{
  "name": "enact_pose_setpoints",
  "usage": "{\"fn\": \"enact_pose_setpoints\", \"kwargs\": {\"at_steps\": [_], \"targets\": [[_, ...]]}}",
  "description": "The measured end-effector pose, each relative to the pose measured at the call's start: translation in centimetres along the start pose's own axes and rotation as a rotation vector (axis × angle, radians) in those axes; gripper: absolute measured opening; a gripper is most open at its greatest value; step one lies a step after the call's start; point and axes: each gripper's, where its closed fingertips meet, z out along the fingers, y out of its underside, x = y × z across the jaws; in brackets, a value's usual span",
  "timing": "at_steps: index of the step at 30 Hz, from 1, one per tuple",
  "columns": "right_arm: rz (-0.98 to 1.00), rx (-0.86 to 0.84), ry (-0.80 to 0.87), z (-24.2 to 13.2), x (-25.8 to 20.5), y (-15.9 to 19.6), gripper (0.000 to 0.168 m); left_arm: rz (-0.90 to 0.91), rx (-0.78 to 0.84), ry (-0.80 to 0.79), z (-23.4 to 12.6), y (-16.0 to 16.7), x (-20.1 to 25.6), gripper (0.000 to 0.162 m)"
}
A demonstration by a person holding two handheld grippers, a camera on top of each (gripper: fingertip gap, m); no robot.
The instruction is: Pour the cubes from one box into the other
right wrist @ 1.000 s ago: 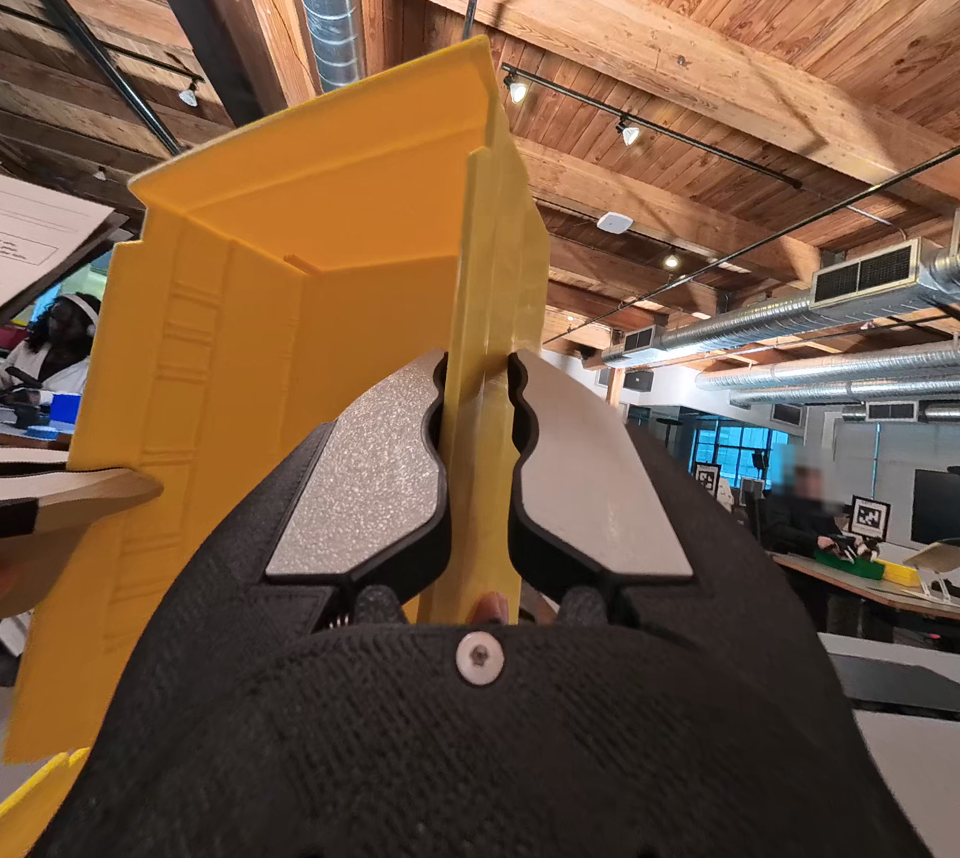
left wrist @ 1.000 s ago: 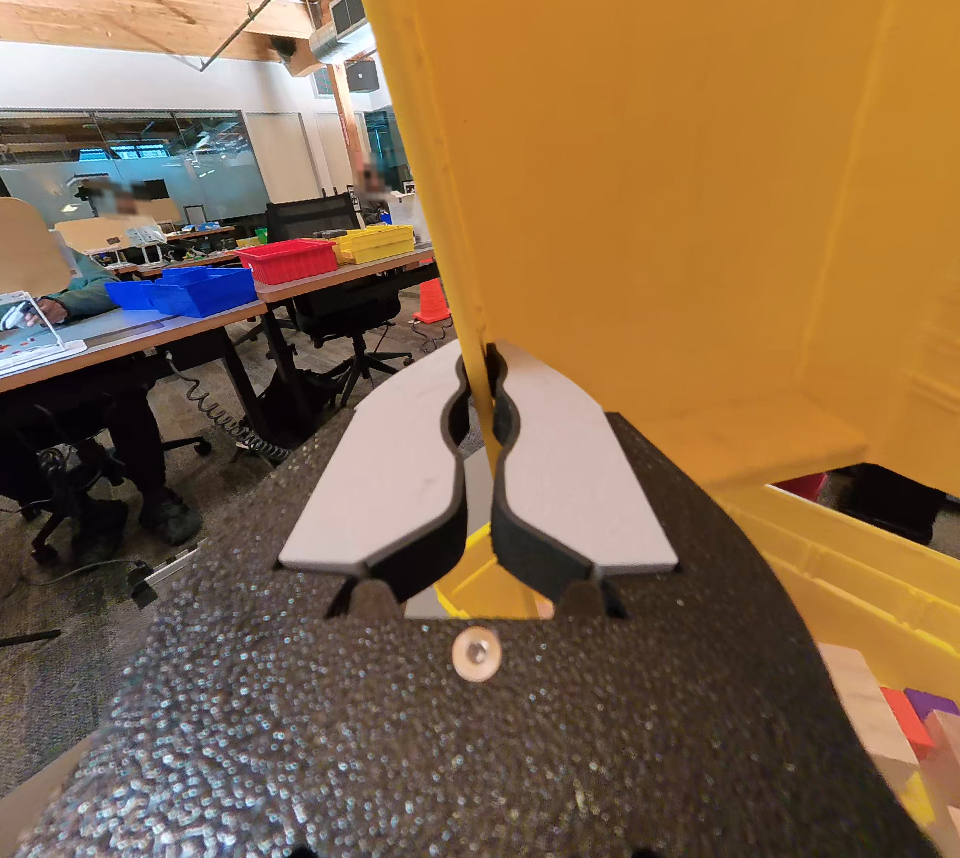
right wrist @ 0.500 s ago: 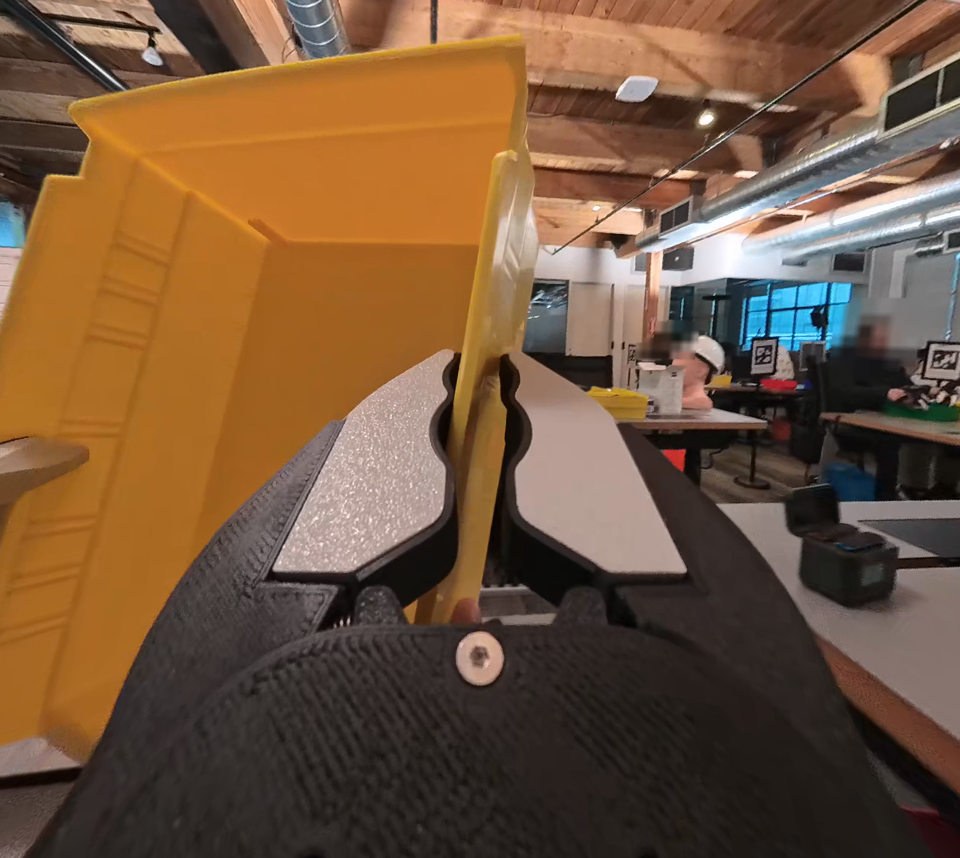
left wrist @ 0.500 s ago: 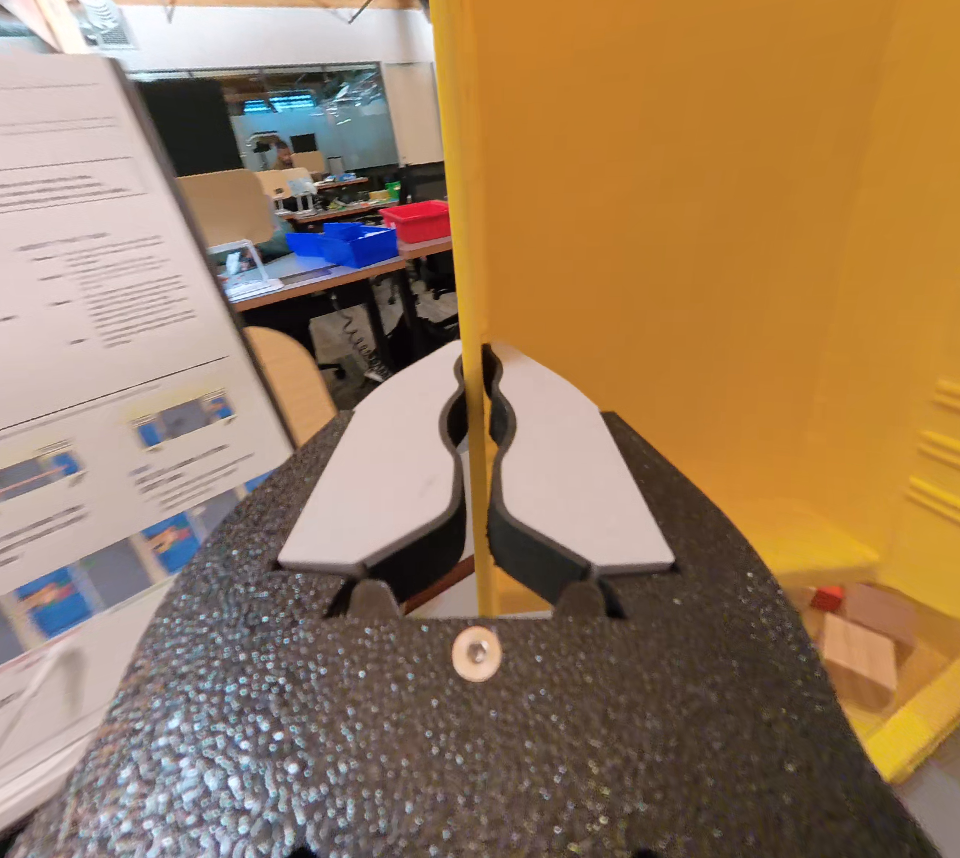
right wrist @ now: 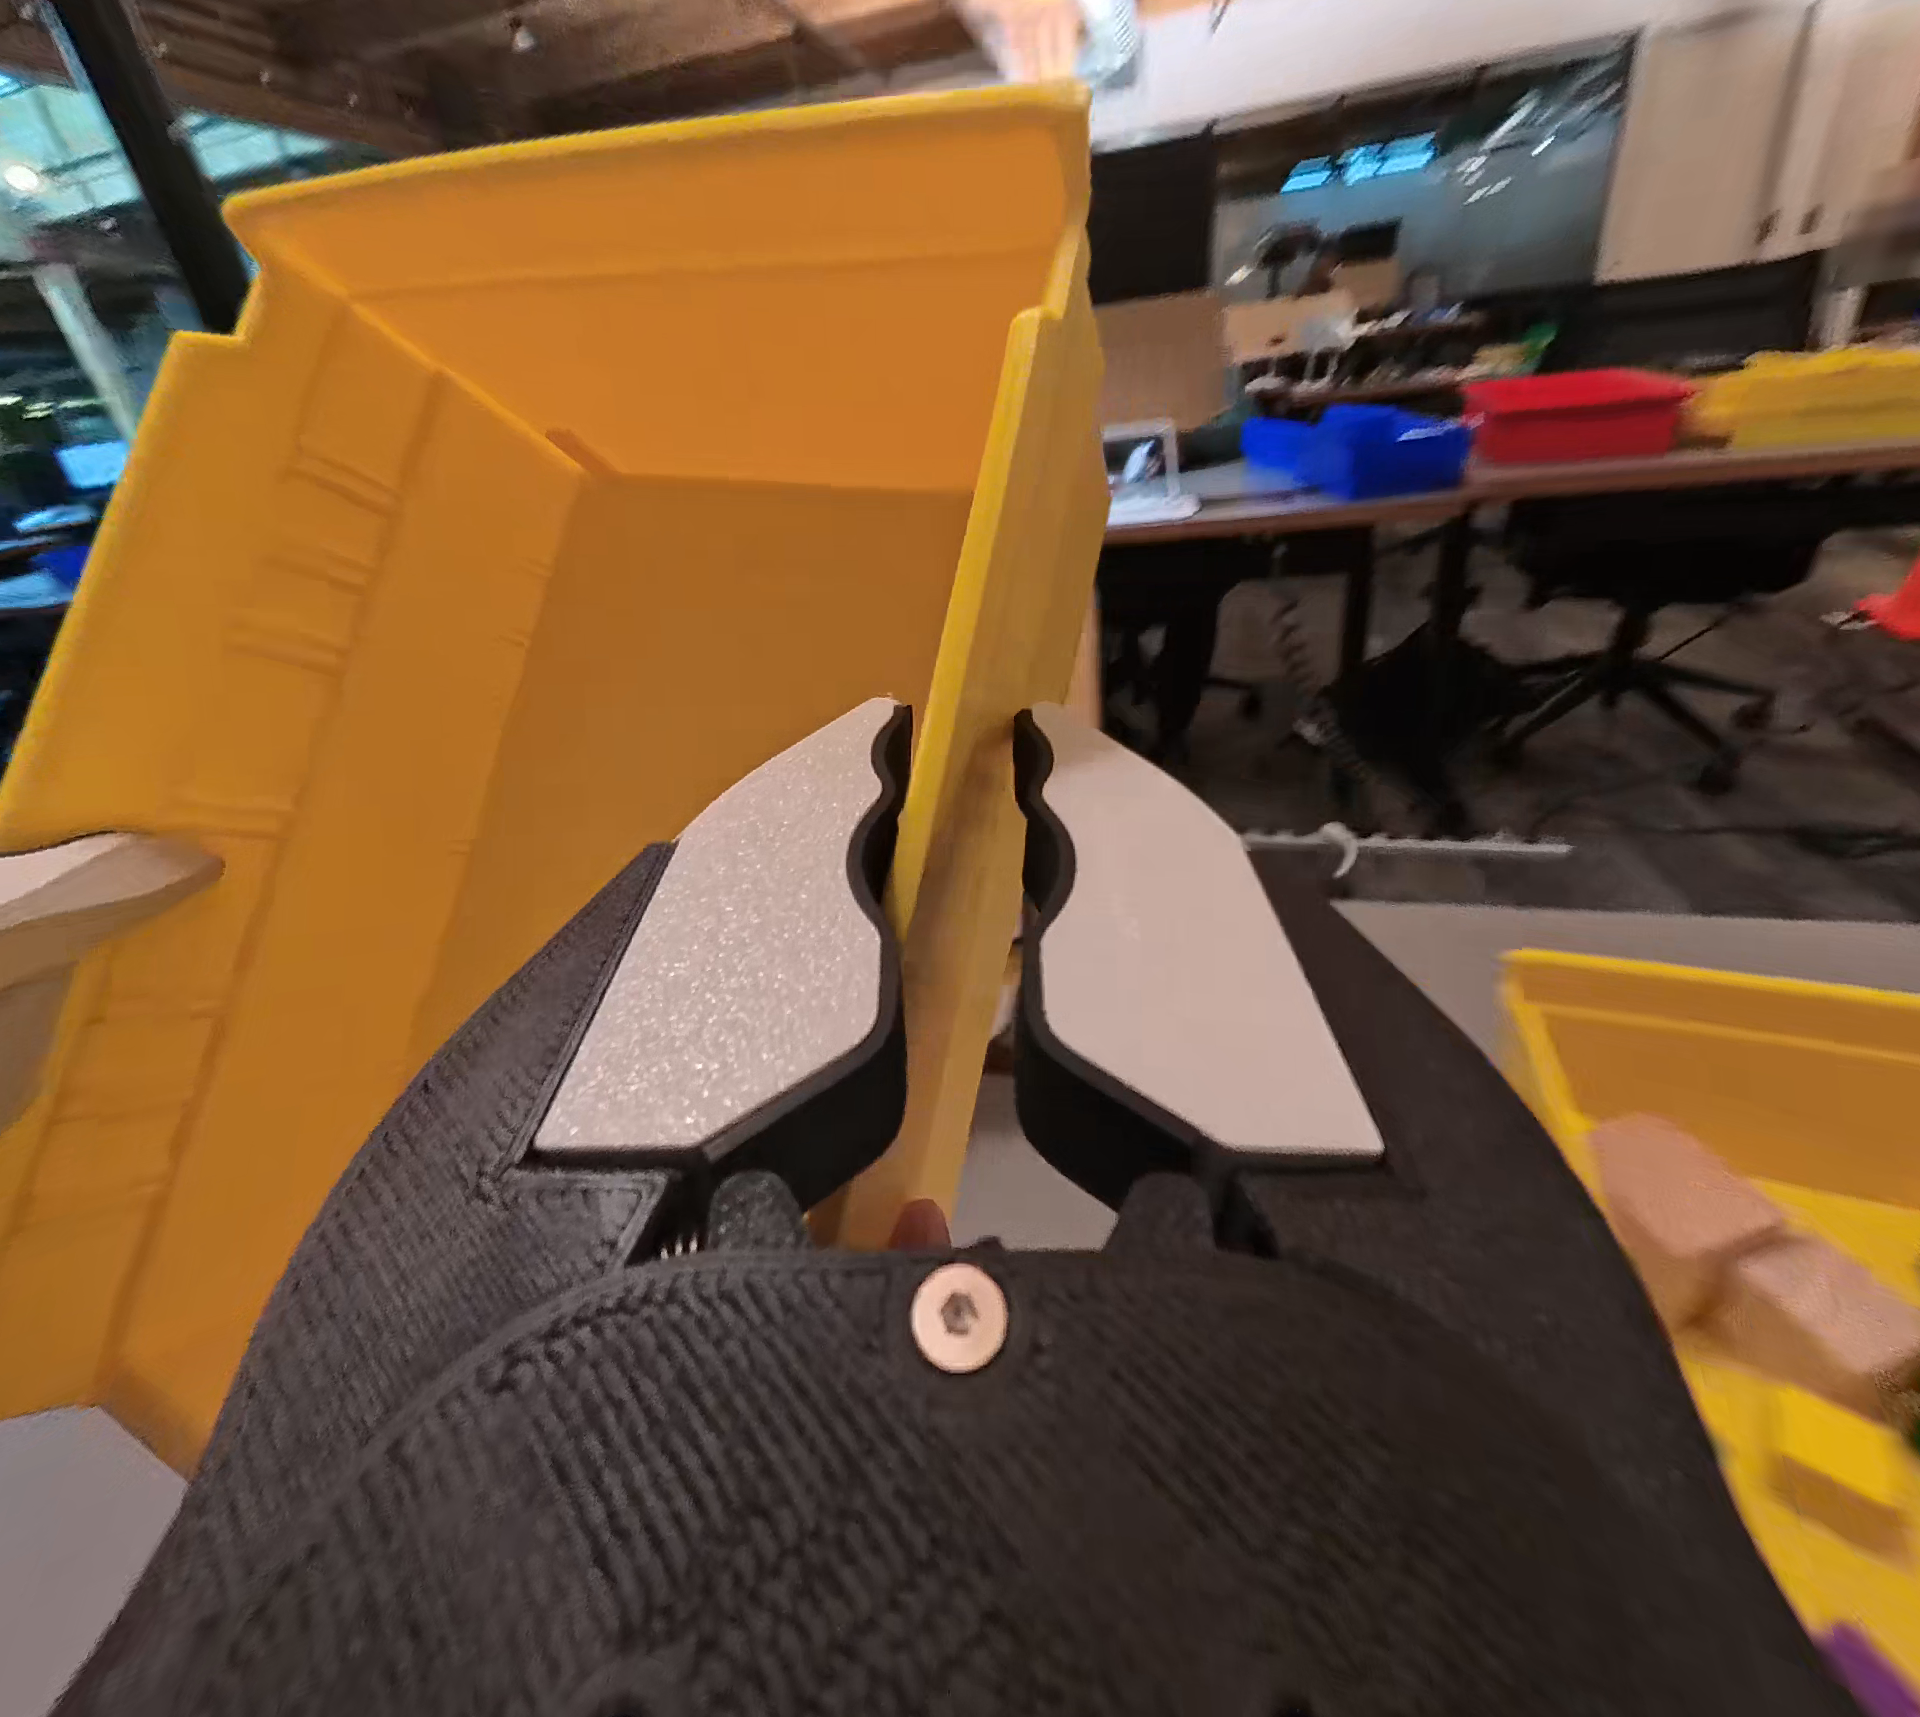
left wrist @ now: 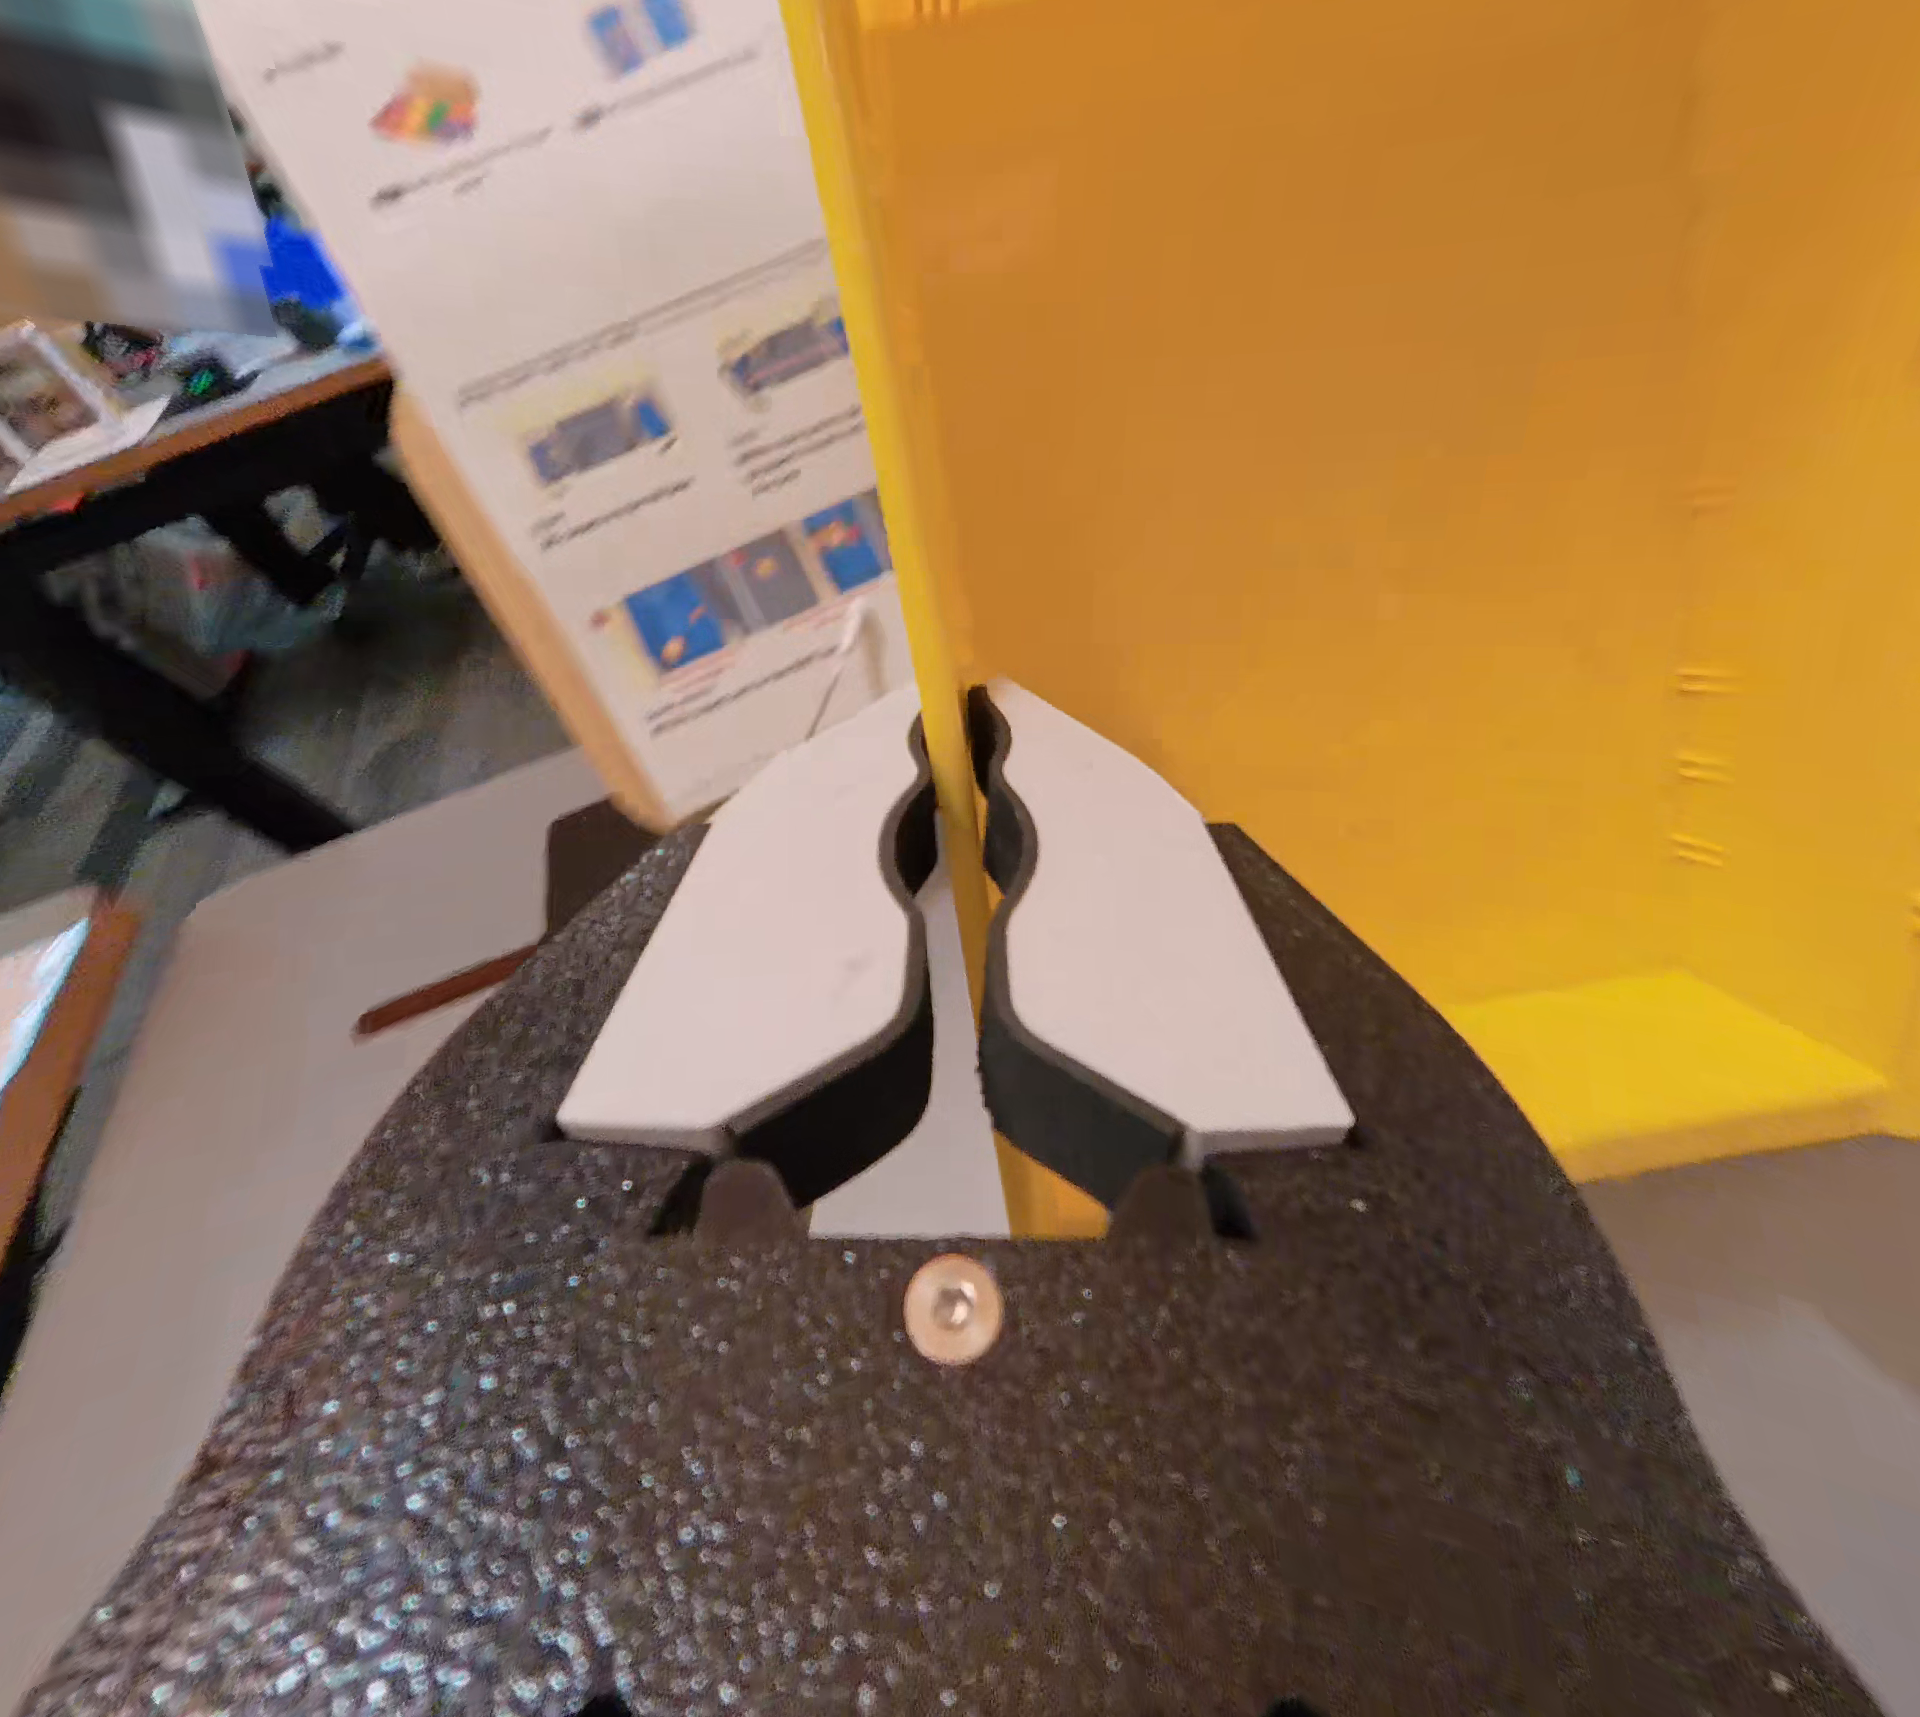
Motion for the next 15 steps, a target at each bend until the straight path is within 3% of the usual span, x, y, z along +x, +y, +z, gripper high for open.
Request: {"fn": "enact_pose_setpoints", "kwargs": {"at_steps": [9, 15], "targets": [[0.054, -0.346, -0.195, 7.0, -17.3, 10.5, 0.016, -0.127, -0.312, -0.156, -5.0, 11.1, -15.7, 0.002], [0.060, -0.600, -0.304, 9.1, -27.3, 19.0, 0.016, -0.223, -0.564, -0.202, -7.6, 19.4, -23.9, 0.002]]}}
